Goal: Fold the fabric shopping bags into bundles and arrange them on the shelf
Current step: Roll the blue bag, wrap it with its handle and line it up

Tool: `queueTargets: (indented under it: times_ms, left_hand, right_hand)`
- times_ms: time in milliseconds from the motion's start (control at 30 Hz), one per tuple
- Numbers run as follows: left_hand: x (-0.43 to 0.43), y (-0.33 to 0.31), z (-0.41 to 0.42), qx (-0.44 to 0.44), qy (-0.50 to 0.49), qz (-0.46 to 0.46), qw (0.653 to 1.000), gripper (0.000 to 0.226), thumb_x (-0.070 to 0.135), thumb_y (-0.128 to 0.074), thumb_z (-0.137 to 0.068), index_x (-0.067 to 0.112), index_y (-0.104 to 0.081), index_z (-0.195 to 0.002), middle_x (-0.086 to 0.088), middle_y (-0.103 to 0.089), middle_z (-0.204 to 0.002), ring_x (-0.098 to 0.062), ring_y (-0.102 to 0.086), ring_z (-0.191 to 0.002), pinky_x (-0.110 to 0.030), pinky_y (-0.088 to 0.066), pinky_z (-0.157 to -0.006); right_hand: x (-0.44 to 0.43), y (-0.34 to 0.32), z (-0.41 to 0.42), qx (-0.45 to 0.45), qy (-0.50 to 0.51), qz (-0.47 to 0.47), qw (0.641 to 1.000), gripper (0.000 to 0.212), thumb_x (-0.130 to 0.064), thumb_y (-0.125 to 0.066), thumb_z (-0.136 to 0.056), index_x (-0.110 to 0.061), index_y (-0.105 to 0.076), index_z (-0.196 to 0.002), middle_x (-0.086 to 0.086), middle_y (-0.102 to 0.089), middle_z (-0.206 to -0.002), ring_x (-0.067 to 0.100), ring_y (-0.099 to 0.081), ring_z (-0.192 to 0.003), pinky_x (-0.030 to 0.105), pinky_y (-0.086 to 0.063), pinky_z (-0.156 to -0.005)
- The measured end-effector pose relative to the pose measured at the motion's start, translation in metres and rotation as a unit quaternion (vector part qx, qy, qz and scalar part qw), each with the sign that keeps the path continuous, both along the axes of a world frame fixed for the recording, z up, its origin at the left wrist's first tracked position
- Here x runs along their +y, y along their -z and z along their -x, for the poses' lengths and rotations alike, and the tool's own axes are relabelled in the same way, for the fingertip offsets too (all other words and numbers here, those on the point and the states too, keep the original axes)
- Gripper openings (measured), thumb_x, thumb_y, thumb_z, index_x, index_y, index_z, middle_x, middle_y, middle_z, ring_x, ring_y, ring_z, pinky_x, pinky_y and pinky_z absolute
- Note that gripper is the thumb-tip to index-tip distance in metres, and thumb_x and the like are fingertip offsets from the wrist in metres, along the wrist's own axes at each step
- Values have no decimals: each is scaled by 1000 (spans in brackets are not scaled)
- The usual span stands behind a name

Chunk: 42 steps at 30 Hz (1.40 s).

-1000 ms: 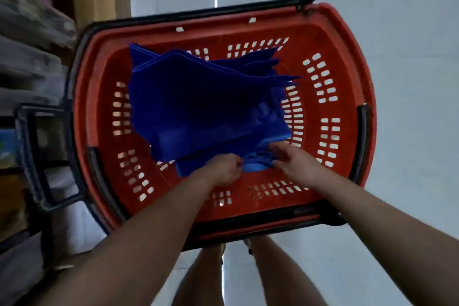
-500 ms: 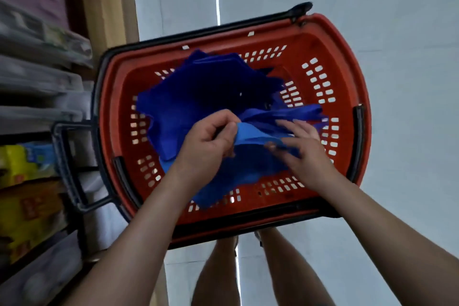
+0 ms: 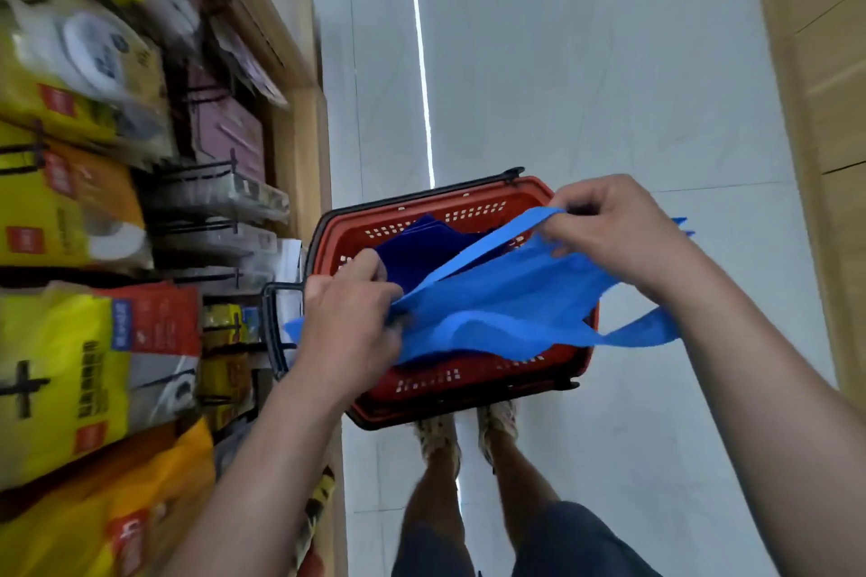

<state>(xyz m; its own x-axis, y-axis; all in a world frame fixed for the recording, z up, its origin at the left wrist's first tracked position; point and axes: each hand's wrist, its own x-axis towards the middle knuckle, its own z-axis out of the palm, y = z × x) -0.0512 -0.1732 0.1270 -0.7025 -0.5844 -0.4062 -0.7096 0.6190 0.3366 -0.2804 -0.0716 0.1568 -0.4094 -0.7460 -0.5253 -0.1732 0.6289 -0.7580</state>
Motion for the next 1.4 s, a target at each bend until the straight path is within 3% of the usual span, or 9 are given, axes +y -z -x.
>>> queueTargets:
  times_ms: [100, 333, 467, 567, 700, 833, 967, 1100, 1400]
  left_hand:
    - [1, -39, -11, 66, -137, -151, 977, 32, 36, -69, -88, 12, -59, -70, -1, -50, -85, -19, -48, -83, -38, -39, -74]
    - [47, -119, -4, 314, -508, -412, 688, 22, 25, -51, -101, 12, -68, -99, 1, -77, -89, -21, -73, -87, -41, -58, -84]
    - [80, -160, 29, 393, -546, -439, 596, 19, 17, -47, -103, 10, -64, -96, -3, -75, -91, -12, -72, -73, -29, -59, -68]
    - [92, -181, 37, 447, -526, -489, 533, 20, 20, -52, -100, 10, -62, -113, -8, -72, -110, -19, -70, -94, -38, -58, -81]
    - [108, -207, 16, 493, -406, -373, 673, 47, 10, -75, -77, 22, -57, -119, 5, -65, -119, -3, -63, -106, -23, -53, -82]
    - [120, -238, -12, 415, -305, 100, 851, 87, 11, -86, -69, 19, -39, -142, 5, -44, -142, -3, -43, -131, -24, -41, -104]
    - [140, -256, -16, 290, -198, 114, 929, 87, 39, -82, -73, 27, -34, -146, 7, -45, -144, -11, -38, -136, -29, -31, -110]
    - [160, -260, -48, 381, -390, 78, 835, 25, 19, -69, -90, 30, -47, -88, 21, -56, -75, 0, -52, -72, -21, -38, -63]
    - [281, -258, -201, 445, -677, 190, 555, 33, 0, -58, -93, 31, -47, -91, 12, -54, -88, 9, -50, -75, -17, -41, -76]
  right_hand:
    - [12, -54, 6, -17, 52, 102, 993, 22, -9, -72, -87, -26, -70, -101, 0, -71, -106, 5, -66, -98, 25, -51, -90]
    - [84, -138, -6, -19, 192, 155, 969, 88, -74, -73, -55, -48, -42, -134, -28, -52, -130, -13, -47, -122, 30, -40, -106]
    - [100, -145, -75, -54, -182, 58, 980, 115, -41, -83, -59, -60, -11, -146, -45, -26, -144, -22, -29, -130, 13, -30, -108]
    - [92, -143, -73, 137, -73, 205, 966, 72, 0, -64, -80, -54, -52, -125, -39, -58, -118, -14, -55, -111, 4, -40, -90]
    - [76, -179, -26, 190, -66, 147, 969, 46, -16, -55, -97, -43, -54, -59, -13, -44, -48, 7, -40, -48, 18, -33, -48]
    - [56, -230, -2, 247, -260, 81, 930, 34, -20, -53, -98, -25, -50, -65, -6, -47, -59, 17, -44, -59, 33, -34, -57]
    - [40, -269, -39, 308, -488, 101, 811, 14, -26, -55, -98, -23, -64, -87, -10, -50, -64, 10, -46, -64, 33, -35, -63]
    - [38, -281, -84, 230, -521, 146, 809, 16, -33, -67, -90, -18, -71, -96, -4, -68, -79, 12, -60, -75, 36, -46, -72]
    - [47, -263, -181, 345, -649, 135, 665, 6, -31, -67, -92, -26, -65, -94, -3, -63, -87, 25, -59, -93, 38, -45, -75]
